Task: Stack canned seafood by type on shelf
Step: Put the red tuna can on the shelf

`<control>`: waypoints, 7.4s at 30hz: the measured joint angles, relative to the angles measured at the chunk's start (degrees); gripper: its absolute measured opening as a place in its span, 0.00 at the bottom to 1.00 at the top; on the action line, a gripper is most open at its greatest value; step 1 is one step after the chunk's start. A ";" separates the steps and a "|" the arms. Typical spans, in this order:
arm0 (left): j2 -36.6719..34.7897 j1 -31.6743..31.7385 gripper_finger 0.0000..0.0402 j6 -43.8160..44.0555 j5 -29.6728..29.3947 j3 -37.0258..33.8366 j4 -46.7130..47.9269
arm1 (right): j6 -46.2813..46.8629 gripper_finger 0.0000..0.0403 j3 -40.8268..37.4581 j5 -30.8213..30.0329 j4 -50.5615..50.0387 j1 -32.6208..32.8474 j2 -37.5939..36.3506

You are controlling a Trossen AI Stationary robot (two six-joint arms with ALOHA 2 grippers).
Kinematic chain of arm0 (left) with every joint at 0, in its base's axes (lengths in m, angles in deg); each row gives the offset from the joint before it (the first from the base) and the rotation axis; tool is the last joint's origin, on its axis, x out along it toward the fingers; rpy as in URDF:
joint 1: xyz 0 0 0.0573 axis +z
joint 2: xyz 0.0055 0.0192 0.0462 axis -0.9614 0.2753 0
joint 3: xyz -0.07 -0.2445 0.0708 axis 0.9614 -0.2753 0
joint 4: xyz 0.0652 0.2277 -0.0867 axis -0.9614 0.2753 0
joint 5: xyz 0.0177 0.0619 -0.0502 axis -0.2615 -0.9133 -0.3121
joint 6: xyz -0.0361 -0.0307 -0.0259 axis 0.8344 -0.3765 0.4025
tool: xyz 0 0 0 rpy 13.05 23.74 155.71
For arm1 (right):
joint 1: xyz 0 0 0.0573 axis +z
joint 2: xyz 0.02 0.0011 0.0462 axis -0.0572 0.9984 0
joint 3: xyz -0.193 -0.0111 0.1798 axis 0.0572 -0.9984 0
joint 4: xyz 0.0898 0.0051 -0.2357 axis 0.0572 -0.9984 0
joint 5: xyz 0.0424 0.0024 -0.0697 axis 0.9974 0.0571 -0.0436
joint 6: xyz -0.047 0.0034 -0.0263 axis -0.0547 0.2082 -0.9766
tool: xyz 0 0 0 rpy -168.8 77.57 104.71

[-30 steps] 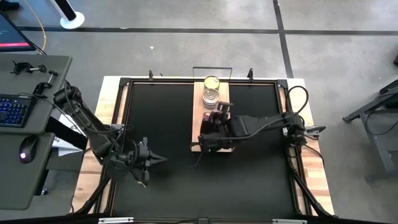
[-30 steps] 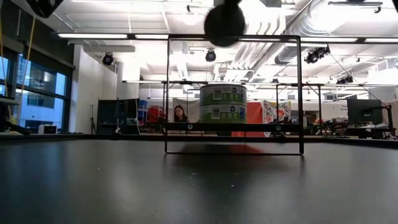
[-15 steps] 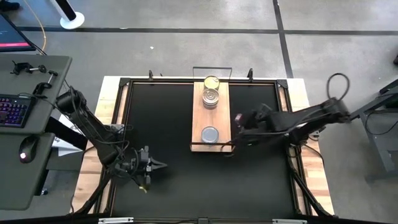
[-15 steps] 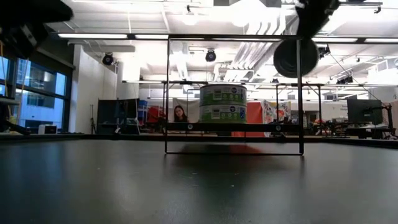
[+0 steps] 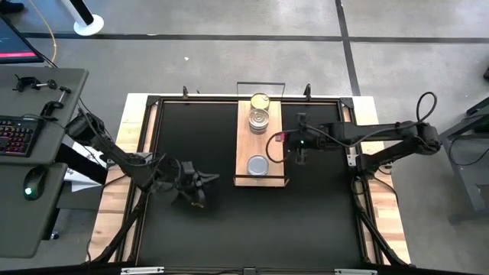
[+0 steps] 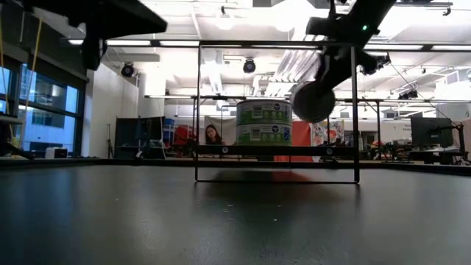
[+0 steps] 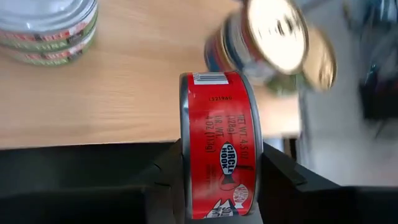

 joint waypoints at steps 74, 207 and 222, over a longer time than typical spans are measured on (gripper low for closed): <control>0.00 6.63 0.00 -10.83 10.47 1.40 6.51 | -9.55 0.01 10.04 6.05 17.51 -5.67 19.87; 12.66 44.16 0.00 -24.36 54.05 1.42 -7.72 | 5.27 0.00 24.67 33.11 0.55 -1.29 25.43; 12.66 43.58 0.00 -23.34 54.05 1.42 -3.74 | 7.25 0.00 22.70 34.33 -1.91 -5.04 25.99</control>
